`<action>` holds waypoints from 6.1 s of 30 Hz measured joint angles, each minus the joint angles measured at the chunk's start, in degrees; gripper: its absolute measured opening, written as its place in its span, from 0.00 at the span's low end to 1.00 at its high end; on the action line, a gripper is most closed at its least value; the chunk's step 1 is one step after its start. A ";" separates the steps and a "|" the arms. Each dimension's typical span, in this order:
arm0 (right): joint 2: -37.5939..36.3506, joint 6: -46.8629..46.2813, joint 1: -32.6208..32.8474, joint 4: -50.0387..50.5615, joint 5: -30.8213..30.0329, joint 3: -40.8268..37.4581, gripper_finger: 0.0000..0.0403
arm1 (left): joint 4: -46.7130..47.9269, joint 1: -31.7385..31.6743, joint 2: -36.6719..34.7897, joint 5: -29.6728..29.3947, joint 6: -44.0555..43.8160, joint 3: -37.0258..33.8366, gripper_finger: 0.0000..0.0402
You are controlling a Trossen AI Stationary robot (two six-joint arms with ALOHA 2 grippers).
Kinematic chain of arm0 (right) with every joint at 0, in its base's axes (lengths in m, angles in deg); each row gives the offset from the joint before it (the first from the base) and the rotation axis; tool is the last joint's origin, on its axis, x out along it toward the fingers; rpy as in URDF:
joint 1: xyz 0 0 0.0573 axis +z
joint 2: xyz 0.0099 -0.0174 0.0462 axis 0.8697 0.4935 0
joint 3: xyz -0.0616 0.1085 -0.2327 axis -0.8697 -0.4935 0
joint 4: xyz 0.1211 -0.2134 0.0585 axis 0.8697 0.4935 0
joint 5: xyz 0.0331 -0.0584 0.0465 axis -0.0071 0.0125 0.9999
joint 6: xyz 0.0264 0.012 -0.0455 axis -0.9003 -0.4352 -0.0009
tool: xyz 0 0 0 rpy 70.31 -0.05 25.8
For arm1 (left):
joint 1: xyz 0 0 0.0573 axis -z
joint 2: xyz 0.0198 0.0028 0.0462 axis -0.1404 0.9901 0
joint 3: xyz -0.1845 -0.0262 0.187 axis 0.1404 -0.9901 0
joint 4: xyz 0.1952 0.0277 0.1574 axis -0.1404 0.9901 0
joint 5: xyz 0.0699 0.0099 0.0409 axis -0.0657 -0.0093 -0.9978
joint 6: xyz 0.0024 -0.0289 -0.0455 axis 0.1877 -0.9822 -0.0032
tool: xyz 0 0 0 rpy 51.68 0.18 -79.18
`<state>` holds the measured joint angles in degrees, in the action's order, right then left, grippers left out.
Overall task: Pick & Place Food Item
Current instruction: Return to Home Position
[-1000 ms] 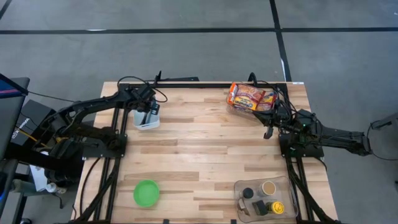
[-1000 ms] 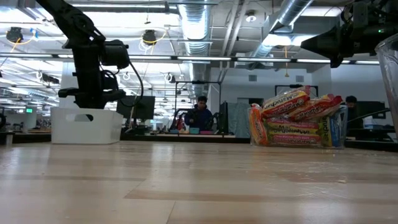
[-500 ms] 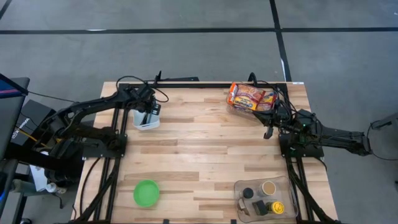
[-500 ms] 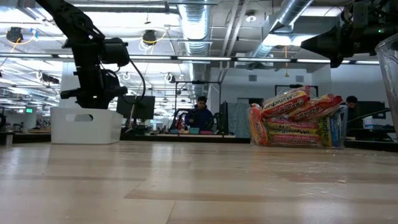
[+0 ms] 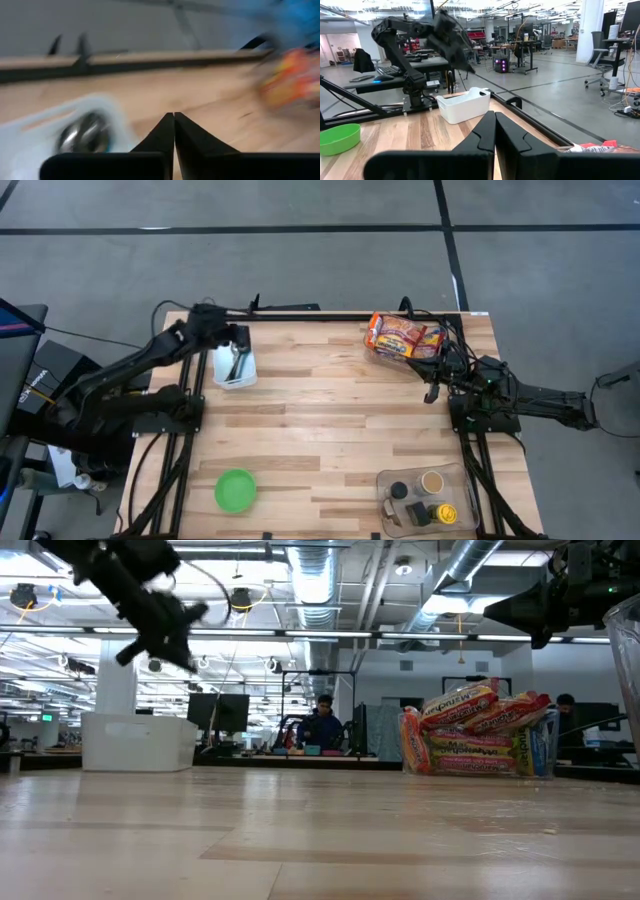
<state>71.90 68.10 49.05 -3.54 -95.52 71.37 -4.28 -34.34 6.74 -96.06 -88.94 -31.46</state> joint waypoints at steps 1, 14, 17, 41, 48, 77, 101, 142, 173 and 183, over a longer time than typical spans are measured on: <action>0.02 0.00 -0.02 0.00 0.00 0.00 0.00 | -1.81 0.06 -1.35 1.07 0.00 0.00 0.01; 0.00 0.00 -0.02 0.00 0.00 0.02 0.00 | -20.28 0.12 -10.63 23.48 4.76 0.02 0.00; 0.00 0.00 0.00 0.00 0.00 0.02 0.00 | -20.70 1.06 -10.67 29.14 10.49 0.02 0.00; 0.00 0.02 0.00 0.00 0.00 0.02 0.00 | -23.30 5.83 -11.26 25.93 10.05 0.04 0.00; 0.00 0.01 -0.01 0.00 0.00 0.02 0.00 | -23.09 14.74 -14.69 9.71 16.88 0.04 0.00; 0.00 0.00 -0.02 0.00 0.00 0.02 0.00 | -7.46 26.60 -36.60 -4.25 24.21 0.02 0.00; 0.00 0.00 0.00 0.00 0.00 0.02 0.00 | -0.75 26.60 -51.65 -4.56 23.78 0.02 0.00; 0.02 0.00 -0.02 0.00 0.00 0.02 0.00 | -35.54 26.60 -49.65 -4.83 16.71 -38.12 0.00; 0.00 0.00 0.00 0.00 0.00 0.02 0.00 | -35.54 26.60 -37.17 -4.83 16.66 -38.12 0.00; -0.25 -0.34 -0.02 -0.78 0.15 0.04 0.00 | -35.54 26.60 -37.06 -4.83 16.64 -38.12 0.00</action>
<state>71.65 67.76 49.03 -4.32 -95.38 71.41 -39.82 -7.75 -30.32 -100.89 -72.30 -69.58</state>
